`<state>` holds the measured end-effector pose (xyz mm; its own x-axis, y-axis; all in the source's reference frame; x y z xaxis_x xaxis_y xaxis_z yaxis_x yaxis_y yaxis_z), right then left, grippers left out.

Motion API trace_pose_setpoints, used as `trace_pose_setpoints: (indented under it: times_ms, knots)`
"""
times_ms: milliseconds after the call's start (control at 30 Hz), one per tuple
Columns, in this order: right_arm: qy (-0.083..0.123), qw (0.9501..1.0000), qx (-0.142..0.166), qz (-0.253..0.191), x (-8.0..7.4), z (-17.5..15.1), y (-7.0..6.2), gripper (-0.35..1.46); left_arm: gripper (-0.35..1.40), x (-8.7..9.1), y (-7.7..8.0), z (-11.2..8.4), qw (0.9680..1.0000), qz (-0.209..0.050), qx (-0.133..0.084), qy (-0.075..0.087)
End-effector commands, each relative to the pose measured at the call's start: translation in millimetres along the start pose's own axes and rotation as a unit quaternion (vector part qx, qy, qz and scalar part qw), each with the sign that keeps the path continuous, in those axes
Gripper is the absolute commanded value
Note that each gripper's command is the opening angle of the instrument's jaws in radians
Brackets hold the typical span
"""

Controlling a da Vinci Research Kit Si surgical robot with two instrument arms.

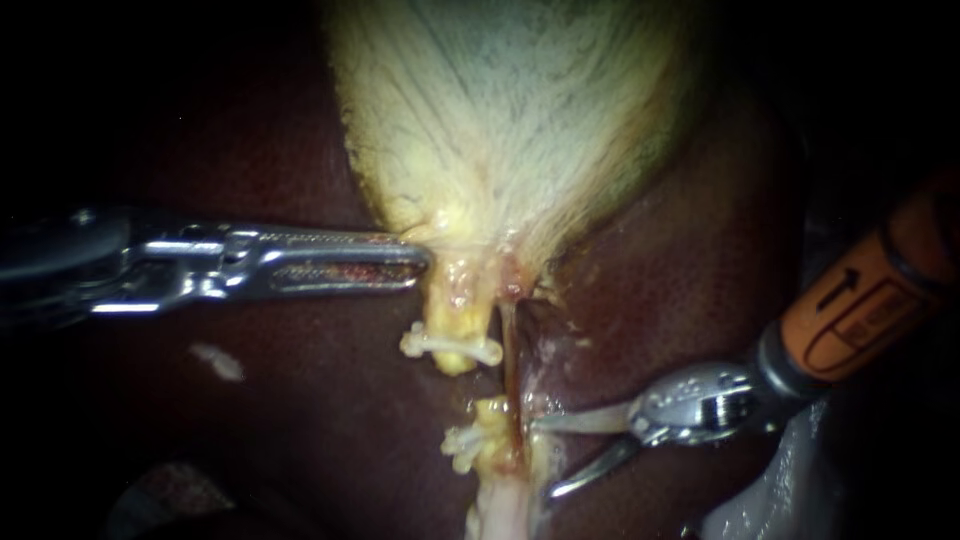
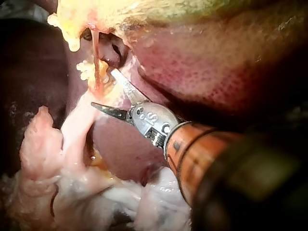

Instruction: Go back from the cut left tube

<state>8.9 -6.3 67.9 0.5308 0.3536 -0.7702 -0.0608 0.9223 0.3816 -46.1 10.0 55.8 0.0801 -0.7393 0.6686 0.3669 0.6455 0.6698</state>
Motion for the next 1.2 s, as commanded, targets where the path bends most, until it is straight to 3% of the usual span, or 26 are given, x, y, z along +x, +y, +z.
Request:
trace_pose_setpoints:
  times_ms: [33,367,600,900,1200]
  knots:
    - [-0.005,0.9999,-0.005,-0.011,0.1,-0.3,0.4,1.43,-0.35,0.0,0.0,0.0,1.0,0.0,0.0,0.0]
    - [-0.002,0.9969,-0.056,-0.055,1.3,-1.8,1.8,1.43,-0.35,0.0,0.0,0.1,1.0,0.0,0.0,0.0]
    - [0.001,0.9969,-0.04,-0.067,0.8,-2.4,2.1,1.43,-0.35,0.5,-0.1,0.7,1.0,0.001,-0.002,-0.001]
    - [0.004,0.9947,-0.031,-0.098,0.7,-2.4,2.0,1.43,-0.35,2.2,0.7,3.8,1.0,0.006,-0.001,0.0]
    - [0.004,0.9928,-0.03,-0.116,0.3,-2.8,2.3,1.43,-0.35,3.2,0.3,5.0,0.9999,0.009,0.003,0.006]
